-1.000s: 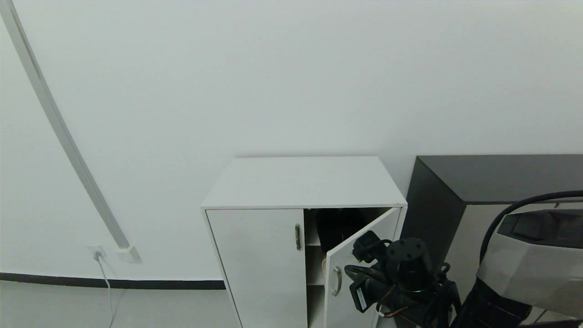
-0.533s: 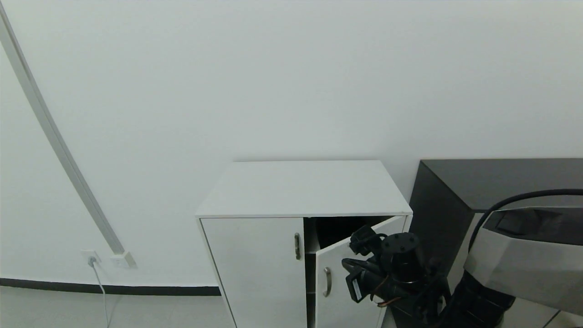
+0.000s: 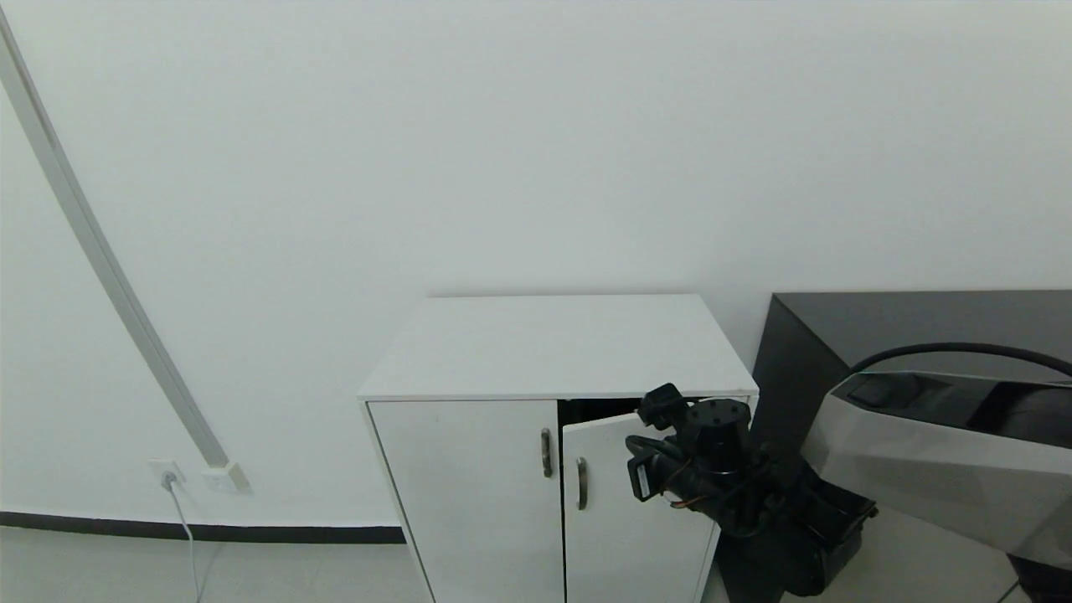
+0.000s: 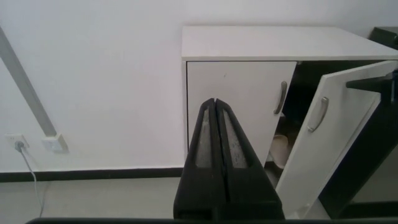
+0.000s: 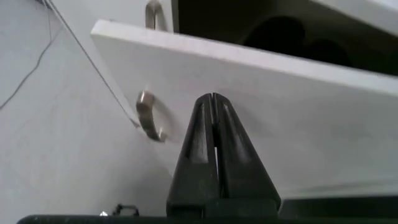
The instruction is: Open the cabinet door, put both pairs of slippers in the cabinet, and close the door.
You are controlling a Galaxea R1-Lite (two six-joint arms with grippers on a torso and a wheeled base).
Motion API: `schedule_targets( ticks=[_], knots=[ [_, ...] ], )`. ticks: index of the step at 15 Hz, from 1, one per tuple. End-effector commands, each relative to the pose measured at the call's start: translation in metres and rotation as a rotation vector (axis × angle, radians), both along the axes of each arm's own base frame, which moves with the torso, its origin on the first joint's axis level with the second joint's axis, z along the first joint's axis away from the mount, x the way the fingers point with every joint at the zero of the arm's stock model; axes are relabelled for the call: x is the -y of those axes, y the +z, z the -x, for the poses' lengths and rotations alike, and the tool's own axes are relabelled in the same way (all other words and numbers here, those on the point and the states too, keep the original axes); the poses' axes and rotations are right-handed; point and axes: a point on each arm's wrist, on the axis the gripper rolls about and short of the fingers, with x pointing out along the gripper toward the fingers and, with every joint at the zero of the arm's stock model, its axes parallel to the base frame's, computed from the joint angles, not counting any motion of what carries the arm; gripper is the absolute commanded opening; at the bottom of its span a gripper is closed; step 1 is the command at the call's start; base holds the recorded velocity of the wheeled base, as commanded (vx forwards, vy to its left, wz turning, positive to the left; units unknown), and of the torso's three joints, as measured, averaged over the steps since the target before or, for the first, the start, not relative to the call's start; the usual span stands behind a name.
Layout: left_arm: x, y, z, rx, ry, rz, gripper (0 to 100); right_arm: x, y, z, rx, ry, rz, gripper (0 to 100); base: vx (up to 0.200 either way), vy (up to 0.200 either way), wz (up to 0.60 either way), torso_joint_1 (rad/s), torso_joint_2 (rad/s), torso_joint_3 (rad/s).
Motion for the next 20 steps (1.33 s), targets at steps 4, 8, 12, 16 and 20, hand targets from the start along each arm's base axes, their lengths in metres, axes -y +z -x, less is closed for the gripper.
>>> schedule_targets(
  ticks=[4,8,12,16,20],
  knots=[
    [0.0,0.0,0.0,-0.001,0.0,0.0,0,0.005,-0.014,-0.022,-0.007,-0.04,0.005,0,0.0,0.0,0.0,0.0,0.0,0.0],
    [0.0,0.0,0.0,-0.001,0.0,0.0,0,0.012,-0.012,-0.031,0.004,-0.065,-0.004,0,0.0,0.0,0.0,0.0,0.0,0.0],
    [0.0,0.0,0.0,-0.001,0.0,0.0,0,0.011,-0.008,-0.037,0.005,-0.073,-0.004,0,0.0,0.0,0.0,0.0,0.0,0.0],
    [0.0,0.0,0.0,-0.001,0.0,0.0,0,0.011,-0.007,-0.038,0.009,-0.073,-0.007,0,0.0,0.0,0.0,0.0,0.0,0.0],
    [0.0,0.0,0.0,-0.001,0.0,0.0,0,0.011,-0.007,-0.038,0.009,-0.073,-0.007,0,0.0,0.0,0.0,0.0,0.0,0.0]
  ],
)
